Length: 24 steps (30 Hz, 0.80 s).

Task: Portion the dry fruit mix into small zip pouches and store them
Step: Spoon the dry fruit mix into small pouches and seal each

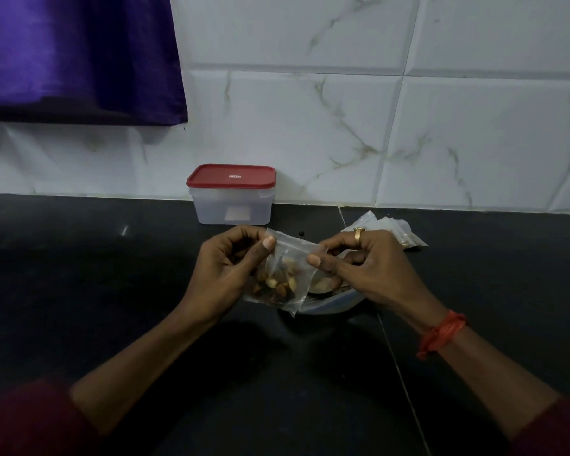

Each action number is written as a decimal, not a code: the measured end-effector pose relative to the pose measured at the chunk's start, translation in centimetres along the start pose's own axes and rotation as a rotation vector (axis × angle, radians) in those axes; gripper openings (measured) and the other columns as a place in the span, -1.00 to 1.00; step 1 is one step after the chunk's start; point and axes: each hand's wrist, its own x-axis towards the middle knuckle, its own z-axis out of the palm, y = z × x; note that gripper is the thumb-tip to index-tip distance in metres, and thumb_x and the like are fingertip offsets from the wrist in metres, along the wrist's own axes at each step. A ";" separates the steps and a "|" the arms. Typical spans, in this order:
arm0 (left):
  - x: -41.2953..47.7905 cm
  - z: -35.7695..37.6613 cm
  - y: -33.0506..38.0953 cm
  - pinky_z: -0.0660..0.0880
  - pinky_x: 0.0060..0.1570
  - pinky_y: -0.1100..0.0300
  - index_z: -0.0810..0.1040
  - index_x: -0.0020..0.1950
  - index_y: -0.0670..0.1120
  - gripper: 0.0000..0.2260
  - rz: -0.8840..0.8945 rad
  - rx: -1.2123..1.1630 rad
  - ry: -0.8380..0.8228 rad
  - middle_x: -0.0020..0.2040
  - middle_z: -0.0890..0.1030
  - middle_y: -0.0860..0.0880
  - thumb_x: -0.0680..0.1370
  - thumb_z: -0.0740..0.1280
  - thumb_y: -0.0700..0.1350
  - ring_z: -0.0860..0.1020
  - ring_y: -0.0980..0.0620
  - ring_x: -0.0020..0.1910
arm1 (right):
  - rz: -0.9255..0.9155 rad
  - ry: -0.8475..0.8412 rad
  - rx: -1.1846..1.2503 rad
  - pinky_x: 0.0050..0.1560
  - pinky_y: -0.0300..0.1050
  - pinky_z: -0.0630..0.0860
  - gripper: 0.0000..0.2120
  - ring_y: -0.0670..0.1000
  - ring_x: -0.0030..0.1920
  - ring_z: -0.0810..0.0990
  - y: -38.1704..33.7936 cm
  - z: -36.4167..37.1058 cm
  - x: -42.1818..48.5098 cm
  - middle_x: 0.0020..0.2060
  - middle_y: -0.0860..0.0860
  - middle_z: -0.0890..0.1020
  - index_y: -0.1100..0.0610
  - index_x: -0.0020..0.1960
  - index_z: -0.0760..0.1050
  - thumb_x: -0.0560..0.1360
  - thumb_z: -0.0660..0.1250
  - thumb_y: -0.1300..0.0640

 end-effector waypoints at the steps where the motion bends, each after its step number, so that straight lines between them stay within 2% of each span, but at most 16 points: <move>1: 0.0 0.0 0.0 0.60 -0.17 0.29 0.59 0.02 -0.19 -0.84 -0.001 0.000 0.003 -0.08 0.70 0.06 0.51 0.33 -0.13 0.69 0.10 -0.10 | 0.002 0.015 0.011 -0.31 -0.05 0.66 -0.77 0.01 -0.39 0.70 0.0 0.0 0.0 -0.26 -0.08 0.73 0.10 -0.07 0.68 0.35 0.53 -0.02; 6: 0.0 0.0 -0.1 0.62 -0.19 0.26 0.58 0.00 -0.16 -0.85 0.001 -0.010 0.014 -0.10 0.69 0.08 0.51 0.32 -0.11 0.67 0.11 -0.10 | 0.026 0.048 0.053 -0.30 -0.14 0.64 -0.78 0.00 -0.44 0.67 0.4 -0.3 0.1 -0.34 -0.10 0.71 0.12 -0.08 0.68 0.35 0.51 0.01; 10: 0.1 -0.1 -0.3 0.63 -0.18 0.23 0.56 0.01 -0.16 -0.85 -0.003 -0.049 0.032 -0.10 0.68 0.08 0.50 0.32 -0.12 0.66 0.11 -0.10 | 0.030 0.009 0.085 -0.28 -0.16 0.65 -0.76 0.02 -0.40 0.68 0.5 -0.3 0.2 -0.20 -0.04 0.74 0.14 -0.05 0.68 0.35 0.52 0.04; 17: 0.0 -0.1 -0.3 0.65 -0.18 0.18 0.56 0.00 -0.18 -0.84 -0.015 -0.034 0.023 -0.10 0.67 0.08 0.51 0.33 -0.11 0.66 0.10 -0.10 | 0.007 0.050 0.032 -0.33 -0.12 0.62 -0.82 0.02 -0.43 0.67 1.0 0.1 0.3 -0.20 -0.01 0.73 0.12 -0.05 0.68 0.42 0.50 0.04; 19: 0.0 -0.2 -0.5 0.65 -0.18 0.16 0.55 0.00 -0.16 -0.85 -0.026 -0.041 0.015 -0.08 0.67 0.09 0.56 0.37 -0.08 0.66 0.09 -0.07 | 0.004 0.054 0.021 -0.35 -0.13 0.60 -0.82 0.00 -0.44 0.66 1.0 0.2 0.3 -0.21 -0.01 0.72 0.12 -0.05 0.67 0.43 0.50 0.03; 24: -0.3 -0.2 -0.5 0.62 -0.04 0.22 0.60 0.13 -0.08 -0.65 0.001 0.067 -0.048 0.09 0.68 0.06 0.41 0.55 -0.01 0.66 0.04 0.09 | -0.009 0.023 0.036 -0.33 -0.01 0.65 -0.87 0.04 -0.42 0.67 0.6 0.5 0.1 -0.23 -0.02 0.71 0.14 -0.06 0.66 0.45 0.51 0.10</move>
